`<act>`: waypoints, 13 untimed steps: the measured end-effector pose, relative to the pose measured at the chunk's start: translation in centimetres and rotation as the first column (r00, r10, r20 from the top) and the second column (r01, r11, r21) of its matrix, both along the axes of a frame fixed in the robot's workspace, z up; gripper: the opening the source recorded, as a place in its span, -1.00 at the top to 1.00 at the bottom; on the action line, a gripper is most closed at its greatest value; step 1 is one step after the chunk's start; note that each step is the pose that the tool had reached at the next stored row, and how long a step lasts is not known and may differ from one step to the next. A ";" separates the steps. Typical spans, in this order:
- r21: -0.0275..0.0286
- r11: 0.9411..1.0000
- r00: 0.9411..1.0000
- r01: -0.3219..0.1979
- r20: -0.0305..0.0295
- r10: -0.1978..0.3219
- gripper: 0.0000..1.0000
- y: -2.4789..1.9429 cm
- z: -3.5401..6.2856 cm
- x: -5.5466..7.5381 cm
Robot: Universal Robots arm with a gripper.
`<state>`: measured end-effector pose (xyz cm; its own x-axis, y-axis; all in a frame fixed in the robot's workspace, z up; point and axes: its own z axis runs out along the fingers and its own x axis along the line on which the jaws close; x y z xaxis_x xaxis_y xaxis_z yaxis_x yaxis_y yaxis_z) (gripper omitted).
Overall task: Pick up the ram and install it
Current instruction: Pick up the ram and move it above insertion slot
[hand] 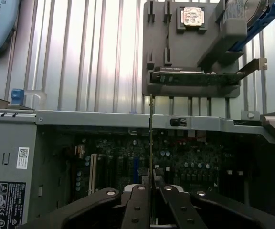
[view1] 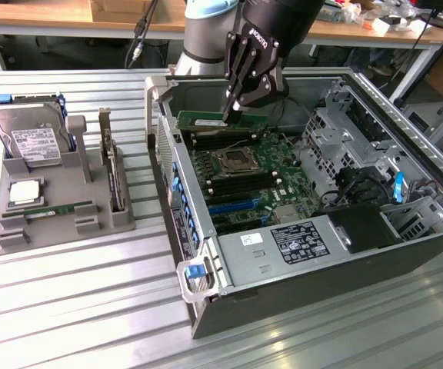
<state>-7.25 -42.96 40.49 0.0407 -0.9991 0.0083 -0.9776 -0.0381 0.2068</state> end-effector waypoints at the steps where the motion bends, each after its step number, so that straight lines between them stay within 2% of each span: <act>1: 0.000 1.000 1.000 0.000 -0.003 0.000 0.73 0.00 0.00 0.3; 3: 0.000 1.000 1.000 0.000 -0.003 0.000 0.73 0.00 0.00 0.4; 4: 0.000 1.000 1.000 0.000 -0.001 0.000 0.73 0.00 0.00 0.4; 5: 0.000 1.000 1.000 0.000 0.012 0.000 0.73 0.00 -0.02 0.4; 6: 0.000 1.000 0.999 0.000 0.035 0.000 0.73 0.00 -0.02 0.4; 7: 0.000 1.000 0.998 0.000 0.067 0.000 0.73 0.00 -0.04 0.4; 10: 0.000 1.000 0.991 0.000 0.134 0.000 0.73 0.00 -0.09 0.4; 11: 0.000 1.000 0.990 0.000 0.142 0.000 0.73 0.00 -0.11 0.4; 13: 0.000 1.000 0.988 0.000 0.153 0.000 0.73 0.00 -0.12 0.4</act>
<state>-6.84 -42.95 40.37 0.0390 -0.9991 0.0144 -0.9977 -0.0382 0.0551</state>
